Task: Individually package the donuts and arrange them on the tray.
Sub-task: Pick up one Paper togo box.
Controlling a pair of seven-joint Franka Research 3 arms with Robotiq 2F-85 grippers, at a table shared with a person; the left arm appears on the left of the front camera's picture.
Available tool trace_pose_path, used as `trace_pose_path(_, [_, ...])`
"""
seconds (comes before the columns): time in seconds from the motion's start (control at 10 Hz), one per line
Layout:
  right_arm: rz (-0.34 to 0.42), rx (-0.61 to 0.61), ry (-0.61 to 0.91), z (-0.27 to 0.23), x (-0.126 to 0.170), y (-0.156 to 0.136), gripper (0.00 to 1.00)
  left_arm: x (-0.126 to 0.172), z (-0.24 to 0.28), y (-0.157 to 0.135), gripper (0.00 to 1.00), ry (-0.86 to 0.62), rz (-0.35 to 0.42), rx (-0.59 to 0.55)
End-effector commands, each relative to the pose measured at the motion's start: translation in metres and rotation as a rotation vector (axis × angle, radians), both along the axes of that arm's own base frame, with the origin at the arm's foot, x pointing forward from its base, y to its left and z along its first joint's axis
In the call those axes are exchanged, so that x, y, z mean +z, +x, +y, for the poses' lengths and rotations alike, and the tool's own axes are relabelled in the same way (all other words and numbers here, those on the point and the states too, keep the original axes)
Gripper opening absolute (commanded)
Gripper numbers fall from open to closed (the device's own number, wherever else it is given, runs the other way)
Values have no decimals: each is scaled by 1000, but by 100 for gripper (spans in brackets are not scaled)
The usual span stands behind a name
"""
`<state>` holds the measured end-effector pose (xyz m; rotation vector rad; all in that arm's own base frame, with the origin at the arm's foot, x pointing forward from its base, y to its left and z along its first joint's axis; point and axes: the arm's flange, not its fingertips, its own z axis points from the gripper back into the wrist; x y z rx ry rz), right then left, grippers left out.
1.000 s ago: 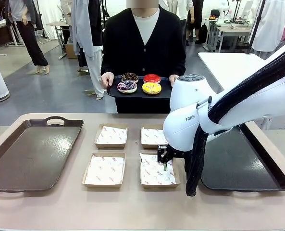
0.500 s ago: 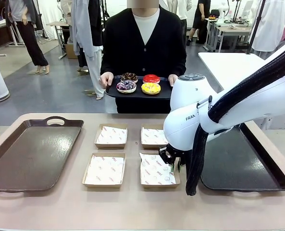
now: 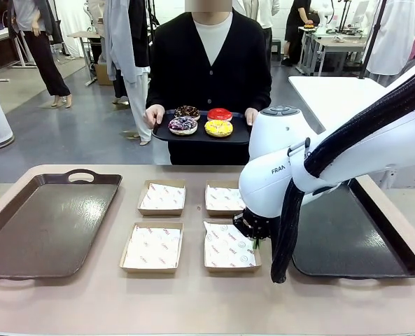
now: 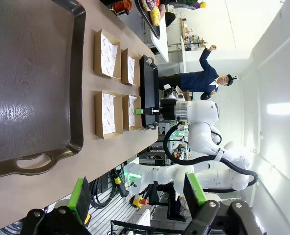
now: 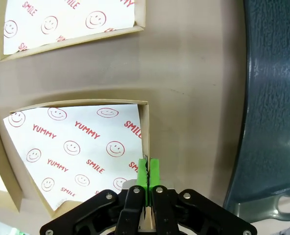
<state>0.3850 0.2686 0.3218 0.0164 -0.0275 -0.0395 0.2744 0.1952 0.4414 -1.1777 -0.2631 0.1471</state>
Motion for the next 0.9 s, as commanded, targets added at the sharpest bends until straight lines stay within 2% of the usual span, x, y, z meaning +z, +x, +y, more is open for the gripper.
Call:
trace_pose_path(0.0, [27, -29, 0, 4, 10, -7, 0, 2, -1, 0, 100, 0, -1, -3])
trace_pose_path(0.5, [-27, 24, -2, 2, 115, -36, 0, 2, -1, 0, 100, 0, -1, -3])
trace_pose_path(0.8, [-53, 24, -13, -2, 186, -42, 0, 2, -1, 0, 100, 0, -1, -3])
